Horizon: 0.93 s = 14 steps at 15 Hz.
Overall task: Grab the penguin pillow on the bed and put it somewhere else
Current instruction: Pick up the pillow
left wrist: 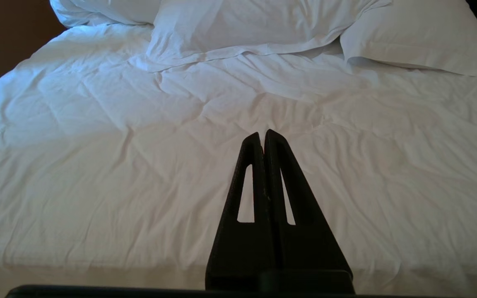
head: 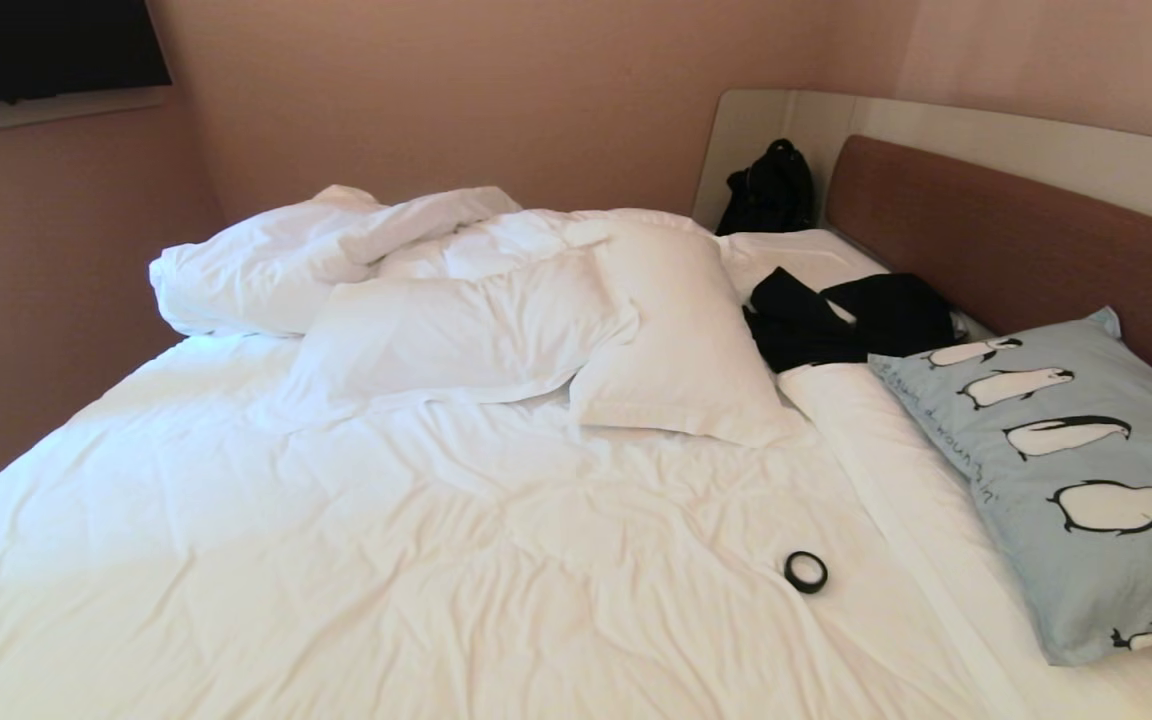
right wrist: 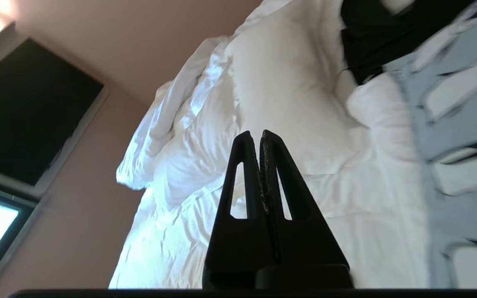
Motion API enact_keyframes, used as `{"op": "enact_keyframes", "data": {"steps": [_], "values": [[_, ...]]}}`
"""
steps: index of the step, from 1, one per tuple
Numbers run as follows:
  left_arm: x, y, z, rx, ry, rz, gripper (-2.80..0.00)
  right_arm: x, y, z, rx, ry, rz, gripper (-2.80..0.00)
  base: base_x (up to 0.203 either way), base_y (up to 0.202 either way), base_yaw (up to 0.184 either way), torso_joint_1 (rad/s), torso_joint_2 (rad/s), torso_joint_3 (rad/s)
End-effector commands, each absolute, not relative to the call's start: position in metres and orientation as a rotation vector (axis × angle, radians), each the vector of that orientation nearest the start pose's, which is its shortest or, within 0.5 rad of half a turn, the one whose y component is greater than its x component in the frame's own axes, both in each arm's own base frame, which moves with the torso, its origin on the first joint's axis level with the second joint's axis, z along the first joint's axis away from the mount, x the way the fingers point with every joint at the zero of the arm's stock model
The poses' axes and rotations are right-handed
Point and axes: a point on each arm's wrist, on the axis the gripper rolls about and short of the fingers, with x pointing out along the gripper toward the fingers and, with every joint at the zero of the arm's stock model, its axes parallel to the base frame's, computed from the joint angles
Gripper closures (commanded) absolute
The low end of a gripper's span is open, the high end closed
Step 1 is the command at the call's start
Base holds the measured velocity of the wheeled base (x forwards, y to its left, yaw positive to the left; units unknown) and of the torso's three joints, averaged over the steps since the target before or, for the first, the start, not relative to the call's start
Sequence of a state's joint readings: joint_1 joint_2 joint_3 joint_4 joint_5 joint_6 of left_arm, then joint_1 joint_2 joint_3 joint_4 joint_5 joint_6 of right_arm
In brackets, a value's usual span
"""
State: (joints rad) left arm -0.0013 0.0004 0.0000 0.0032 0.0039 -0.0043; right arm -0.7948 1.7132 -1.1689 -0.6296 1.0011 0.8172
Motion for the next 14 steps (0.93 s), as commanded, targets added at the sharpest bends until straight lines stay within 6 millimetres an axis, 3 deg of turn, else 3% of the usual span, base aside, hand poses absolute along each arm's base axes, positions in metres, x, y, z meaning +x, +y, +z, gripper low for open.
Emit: {"op": "enact_keyframes", "data": {"steps": [1, 5, 8, 10, 14], "values": [[-0.023, 0.000, 0.075, -0.005, 0.005, 0.003, 0.00, 0.268, -0.192, 0.277, 0.698, -0.015, 0.133, 0.00, 0.000, 0.000, 0.000, 0.000, 0.00, 0.000], [-0.023, 0.000, 0.075, -0.005, 0.005, 0.003, 0.00, 0.297, -0.154, 0.274, 0.503, -0.066, -0.078, 0.00, 0.000, 0.000, 0.000, 0.000, 0.00, 0.000], [-0.023, 0.000, 0.075, -0.005, 0.005, 0.003, 0.00, 0.321, -0.135, 0.264, 0.303, -0.061, -0.383, 0.00, 0.000, 0.000, 0.000, 0.000, 0.00, 0.000], [-0.023, 0.000, 0.075, -0.005, 0.005, 0.003, 0.00, 0.348, -0.132, 0.258, 0.150, -0.043, -0.602, 0.00, 0.000, 0.000, 0.000, 0.000, 0.00, 0.000], [-0.023, 0.000, 0.075, -0.005, 0.005, 0.003, 0.00, 0.391, -0.139, 0.241, 0.024, -0.001, -0.667, 0.00, 0.000, 0.000, 0.000, 0.000, 0.00, 0.000]]}}
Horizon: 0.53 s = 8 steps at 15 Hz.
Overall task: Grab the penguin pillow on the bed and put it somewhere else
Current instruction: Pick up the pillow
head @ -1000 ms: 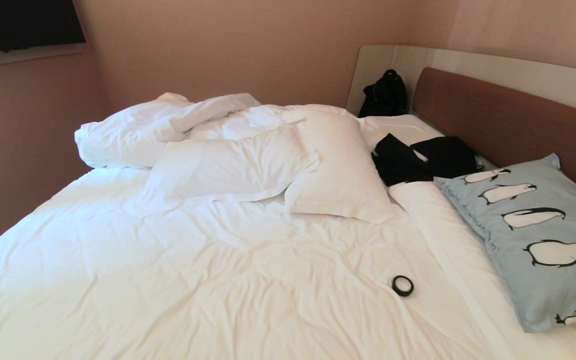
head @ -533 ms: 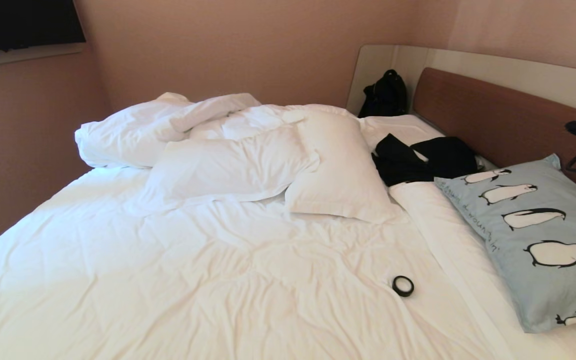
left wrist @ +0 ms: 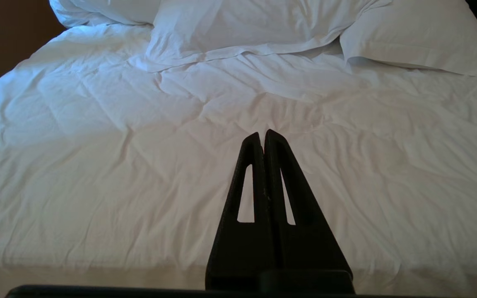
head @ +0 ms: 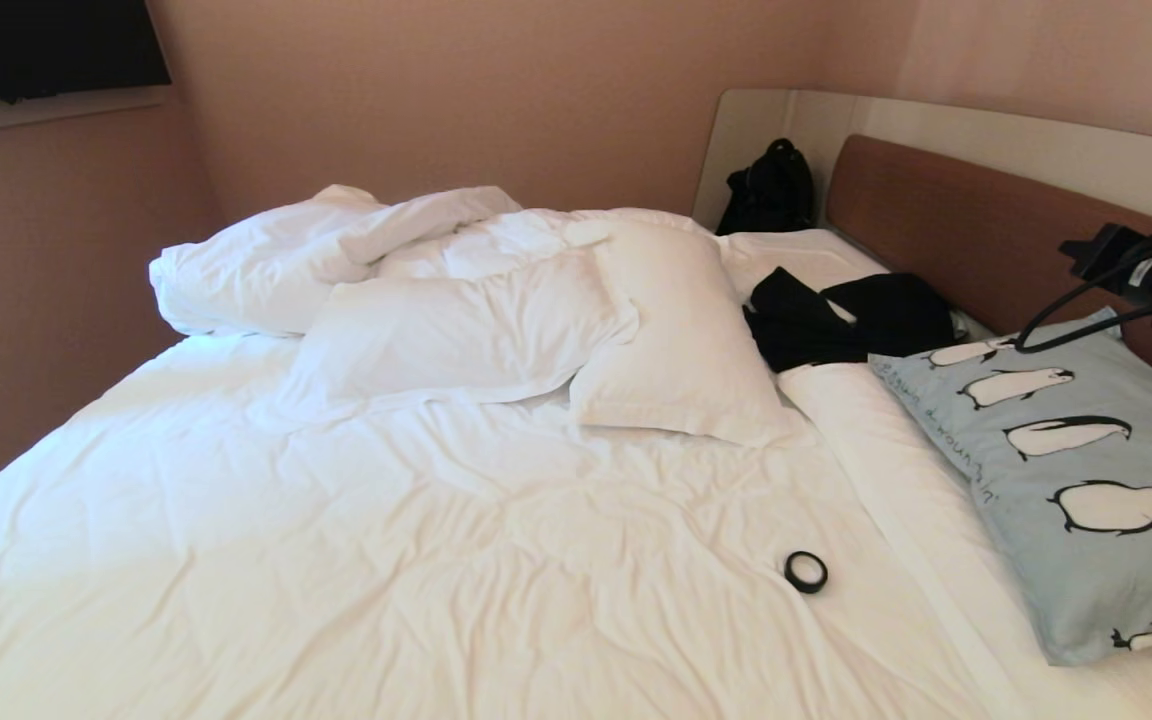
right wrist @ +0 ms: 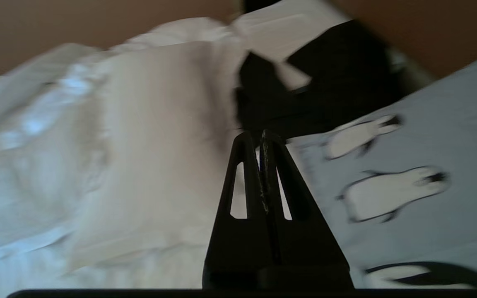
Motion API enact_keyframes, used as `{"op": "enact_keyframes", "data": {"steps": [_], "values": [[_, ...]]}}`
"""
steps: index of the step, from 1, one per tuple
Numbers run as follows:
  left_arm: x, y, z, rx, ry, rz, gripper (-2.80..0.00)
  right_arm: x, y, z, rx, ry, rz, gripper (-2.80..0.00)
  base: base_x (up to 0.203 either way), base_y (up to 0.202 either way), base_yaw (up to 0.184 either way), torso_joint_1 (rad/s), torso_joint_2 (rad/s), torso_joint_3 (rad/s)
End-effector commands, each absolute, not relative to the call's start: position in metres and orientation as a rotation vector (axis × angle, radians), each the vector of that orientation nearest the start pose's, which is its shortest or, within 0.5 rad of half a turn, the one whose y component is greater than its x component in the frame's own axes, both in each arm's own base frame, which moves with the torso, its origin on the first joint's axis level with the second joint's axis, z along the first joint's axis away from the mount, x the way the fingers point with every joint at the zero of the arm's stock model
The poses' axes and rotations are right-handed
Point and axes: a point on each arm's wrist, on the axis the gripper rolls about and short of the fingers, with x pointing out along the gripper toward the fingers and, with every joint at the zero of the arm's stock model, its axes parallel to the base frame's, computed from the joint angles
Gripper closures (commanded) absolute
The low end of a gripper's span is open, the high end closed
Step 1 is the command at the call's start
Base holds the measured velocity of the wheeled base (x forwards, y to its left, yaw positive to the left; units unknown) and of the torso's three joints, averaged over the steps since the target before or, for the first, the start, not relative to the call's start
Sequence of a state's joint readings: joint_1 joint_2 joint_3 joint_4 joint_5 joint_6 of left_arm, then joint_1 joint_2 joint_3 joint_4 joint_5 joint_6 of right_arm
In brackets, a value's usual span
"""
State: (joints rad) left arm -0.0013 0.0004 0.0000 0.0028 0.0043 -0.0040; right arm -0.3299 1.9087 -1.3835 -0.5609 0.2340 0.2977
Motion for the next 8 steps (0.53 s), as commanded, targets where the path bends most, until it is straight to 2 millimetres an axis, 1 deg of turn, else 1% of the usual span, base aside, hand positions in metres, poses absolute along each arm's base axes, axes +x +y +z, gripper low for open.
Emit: {"op": "enact_keyframes", "data": {"steps": [1, 2, 4, 5, 8], "values": [[-0.023, 0.000, 0.075, -0.005, 0.005, 0.003, 0.00, 0.401, -0.141, 0.232, 0.013, 0.015, -0.671, 0.00, 0.000, 0.000, 0.000, 0.000, 0.00, 0.000], [-0.023, 0.000, 0.075, -0.005, 0.005, 0.003, 0.00, 0.413, -0.144, 0.221, -0.008, 0.037, -0.674, 0.00, 0.000, 0.000, 0.000, 0.000, 0.00, 0.000], [-0.023, 0.000, 0.075, -0.005, 0.005, 0.003, 0.00, 0.438, -0.149, 0.188, -0.060, 0.102, -0.672, 0.00, 0.000, 0.000, 0.000, 0.000, 0.00, 0.000], [-0.023, 0.000, 0.075, -0.005, 0.005, 0.003, 0.00, 0.449, -0.152, 0.175, -0.088, 0.112, -0.668, 0.00, 0.000, 0.000, 0.000, 0.000, 0.00, 0.000], [-0.023, 0.000, 0.075, -0.005, 0.005, 0.003, 0.00, 0.483, -0.153, 0.146, -0.165, 0.111, -0.649, 0.00, 0.000, 0.000, 0.000, 0.000, 0.00, 0.000]]}}
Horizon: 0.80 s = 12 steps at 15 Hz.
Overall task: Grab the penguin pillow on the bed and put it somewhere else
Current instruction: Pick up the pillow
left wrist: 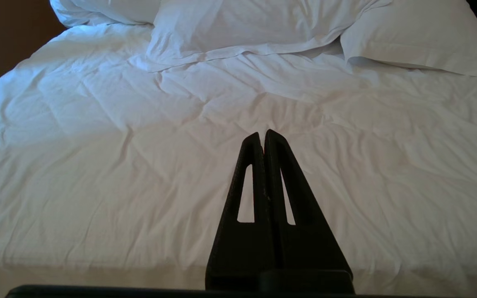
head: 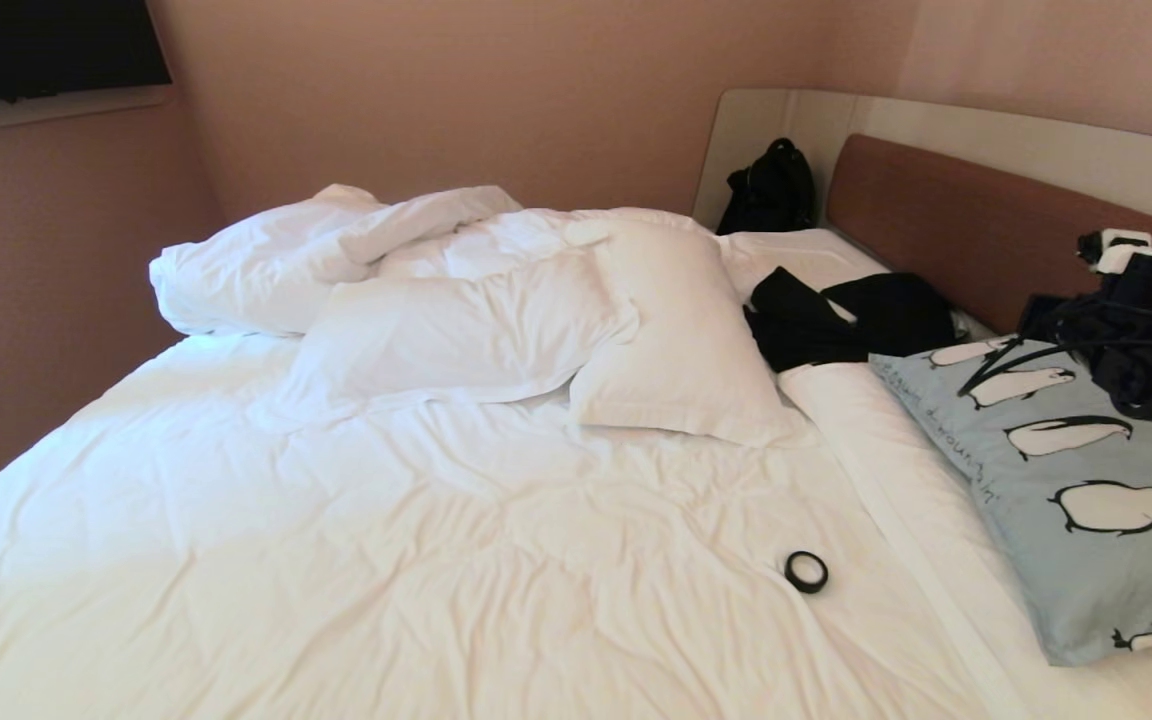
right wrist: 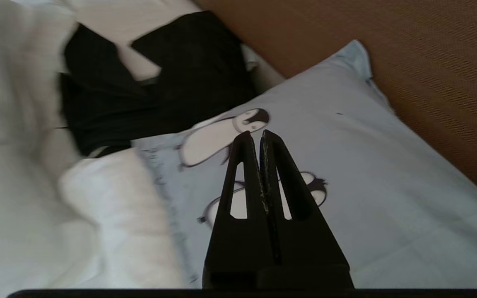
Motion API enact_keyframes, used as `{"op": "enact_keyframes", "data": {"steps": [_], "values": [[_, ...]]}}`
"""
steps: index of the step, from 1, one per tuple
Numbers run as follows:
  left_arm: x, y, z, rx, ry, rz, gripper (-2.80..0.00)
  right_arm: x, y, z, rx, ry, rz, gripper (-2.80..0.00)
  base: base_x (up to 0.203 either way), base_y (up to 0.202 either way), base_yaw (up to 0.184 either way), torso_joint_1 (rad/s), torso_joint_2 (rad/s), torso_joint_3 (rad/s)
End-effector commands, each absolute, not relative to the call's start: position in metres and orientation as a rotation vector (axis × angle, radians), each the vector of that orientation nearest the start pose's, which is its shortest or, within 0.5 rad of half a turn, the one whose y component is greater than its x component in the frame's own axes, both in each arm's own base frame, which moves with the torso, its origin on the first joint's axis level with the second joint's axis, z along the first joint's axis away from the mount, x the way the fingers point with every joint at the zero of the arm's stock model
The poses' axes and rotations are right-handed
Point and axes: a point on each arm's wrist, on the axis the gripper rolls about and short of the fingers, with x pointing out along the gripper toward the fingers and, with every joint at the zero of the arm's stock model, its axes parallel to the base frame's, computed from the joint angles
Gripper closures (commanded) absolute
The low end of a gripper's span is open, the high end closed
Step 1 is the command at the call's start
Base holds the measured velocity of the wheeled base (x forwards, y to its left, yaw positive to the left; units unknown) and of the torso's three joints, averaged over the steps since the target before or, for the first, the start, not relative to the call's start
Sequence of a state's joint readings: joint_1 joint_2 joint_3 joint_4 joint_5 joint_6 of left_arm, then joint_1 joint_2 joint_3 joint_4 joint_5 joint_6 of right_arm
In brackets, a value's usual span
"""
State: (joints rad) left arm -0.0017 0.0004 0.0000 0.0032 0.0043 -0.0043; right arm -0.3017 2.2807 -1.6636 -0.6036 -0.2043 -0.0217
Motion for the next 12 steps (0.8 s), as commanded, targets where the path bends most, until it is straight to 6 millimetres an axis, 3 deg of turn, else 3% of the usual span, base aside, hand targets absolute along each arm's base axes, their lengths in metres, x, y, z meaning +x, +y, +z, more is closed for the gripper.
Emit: {"op": "enact_keyframes", "data": {"steps": [1, 5, 6, 9, 12], "values": [[-0.023, 0.000, 0.075, -0.005, 0.005, 0.003, 0.00, 0.493, -0.150, 0.136, -0.182, 0.115, -0.639, 0.00, 0.000, 0.000, 0.000, 0.000, 0.00, 0.000], [-0.023, 0.000, 0.075, -0.005, 0.005, 0.003, 0.00, 0.504, -0.136, 0.121, -0.206, 0.157, -0.604, 0.00, 0.000, 0.000, 0.000, 0.000, 0.00, 0.000], [-0.023, 0.000, 0.075, -0.005, 0.005, 0.003, 0.00, 0.506, -0.131, 0.117, -0.208, 0.174, -0.591, -2.80, 0.000, 0.000, 0.000, 0.000, 0.00, 0.000], [-0.023, 0.000, 0.075, -0.005, 0.005, 0.003, 0.00, 0.510, -0.114, 0.111, -0.207, 0.204, -0.554, -2.80, 0.000, 0.000, 0.000, 0.000, 0.00, 0.000], [-0.023, 0.000, 0.075, -0.005, 0.005, 0.003, 0.00, 0.510, -0.110, 0.106, -0.210, 0.252, -0.541, -2.80, 0.000, 0.000, 0.000, 0.000, 0.00, 0.000]]}}
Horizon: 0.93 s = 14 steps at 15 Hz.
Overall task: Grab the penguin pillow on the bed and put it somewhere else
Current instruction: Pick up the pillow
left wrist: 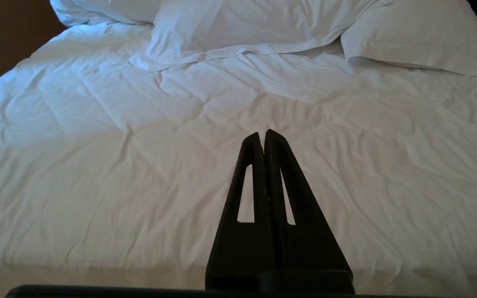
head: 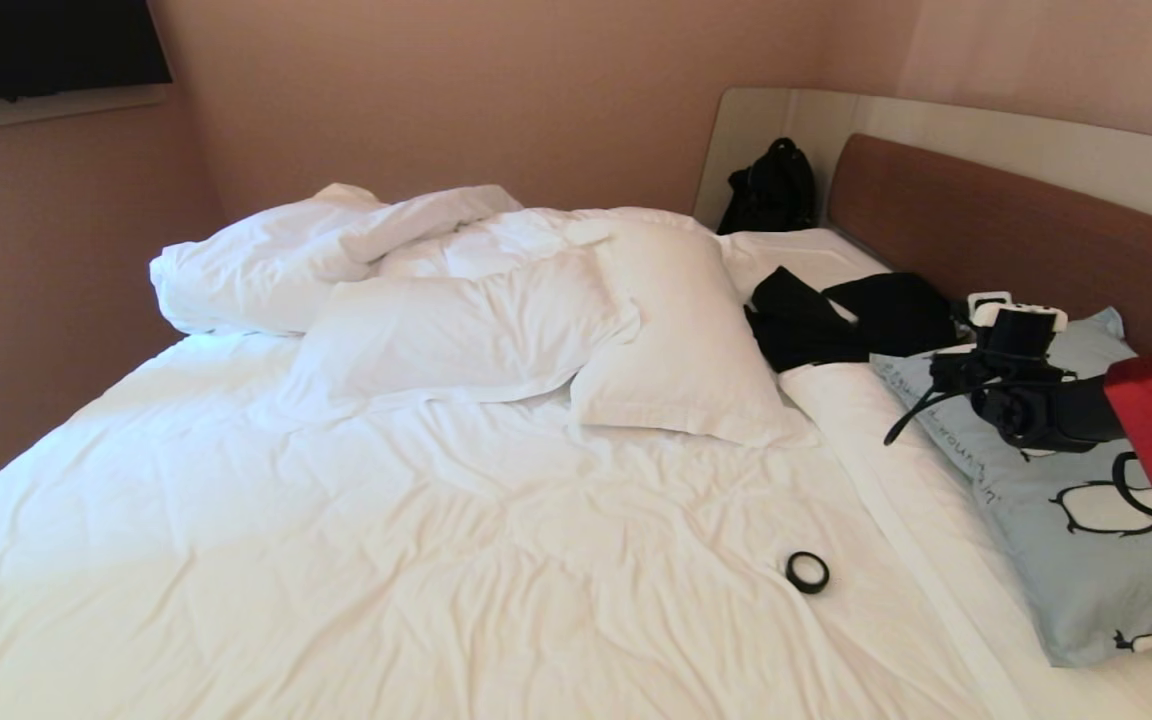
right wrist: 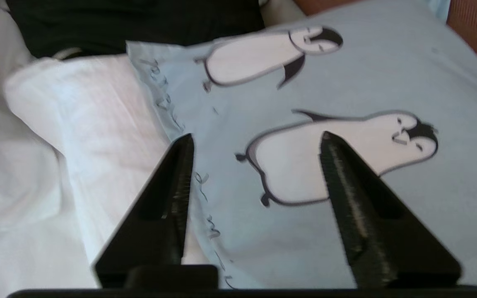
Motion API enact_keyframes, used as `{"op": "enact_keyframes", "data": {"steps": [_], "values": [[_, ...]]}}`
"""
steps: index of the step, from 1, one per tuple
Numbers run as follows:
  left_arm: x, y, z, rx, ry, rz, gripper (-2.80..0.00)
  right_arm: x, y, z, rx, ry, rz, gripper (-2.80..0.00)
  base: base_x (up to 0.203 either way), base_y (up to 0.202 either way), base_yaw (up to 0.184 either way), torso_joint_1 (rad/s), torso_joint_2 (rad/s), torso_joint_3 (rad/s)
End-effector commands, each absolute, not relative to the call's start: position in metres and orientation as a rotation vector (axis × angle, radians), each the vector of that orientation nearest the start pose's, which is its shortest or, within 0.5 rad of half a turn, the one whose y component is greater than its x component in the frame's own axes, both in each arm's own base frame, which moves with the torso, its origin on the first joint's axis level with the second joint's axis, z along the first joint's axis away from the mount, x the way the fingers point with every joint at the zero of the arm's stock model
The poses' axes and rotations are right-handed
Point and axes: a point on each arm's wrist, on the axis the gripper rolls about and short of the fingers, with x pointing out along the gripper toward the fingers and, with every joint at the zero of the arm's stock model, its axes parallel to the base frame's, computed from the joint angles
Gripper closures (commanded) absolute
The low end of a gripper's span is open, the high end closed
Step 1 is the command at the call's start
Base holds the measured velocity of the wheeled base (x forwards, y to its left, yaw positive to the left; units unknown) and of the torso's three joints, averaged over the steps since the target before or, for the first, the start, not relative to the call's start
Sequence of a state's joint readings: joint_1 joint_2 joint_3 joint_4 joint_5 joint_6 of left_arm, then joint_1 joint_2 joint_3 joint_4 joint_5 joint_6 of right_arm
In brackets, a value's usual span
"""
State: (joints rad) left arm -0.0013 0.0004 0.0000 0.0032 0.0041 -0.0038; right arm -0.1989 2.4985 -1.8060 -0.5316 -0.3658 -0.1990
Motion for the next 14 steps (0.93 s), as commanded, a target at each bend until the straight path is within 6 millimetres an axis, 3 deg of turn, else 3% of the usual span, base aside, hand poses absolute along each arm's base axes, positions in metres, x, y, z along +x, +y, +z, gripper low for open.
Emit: {"op": "enact_keyframes", "data": {"steps": [1, 14], "values": [[-0.023, 0.000, 0.075, -0.005, 0.005, 0.003, 0.00, 0.510, -0.110, 0.103, -0.214, 0.284, -0.537, -2.80, 0.000, 0.000, 0.000, 0.000, 0.00, 0.000], [-0.023, 0.000, 0.075, -0.005, 0.005, 0.003, 0.00, 0.525, -0.115, 0.055, -0.319, 0.453, -0.626, -2.80, 0.000, 0.000, 0.000, 0.000, 0.00, 0.000]]}}
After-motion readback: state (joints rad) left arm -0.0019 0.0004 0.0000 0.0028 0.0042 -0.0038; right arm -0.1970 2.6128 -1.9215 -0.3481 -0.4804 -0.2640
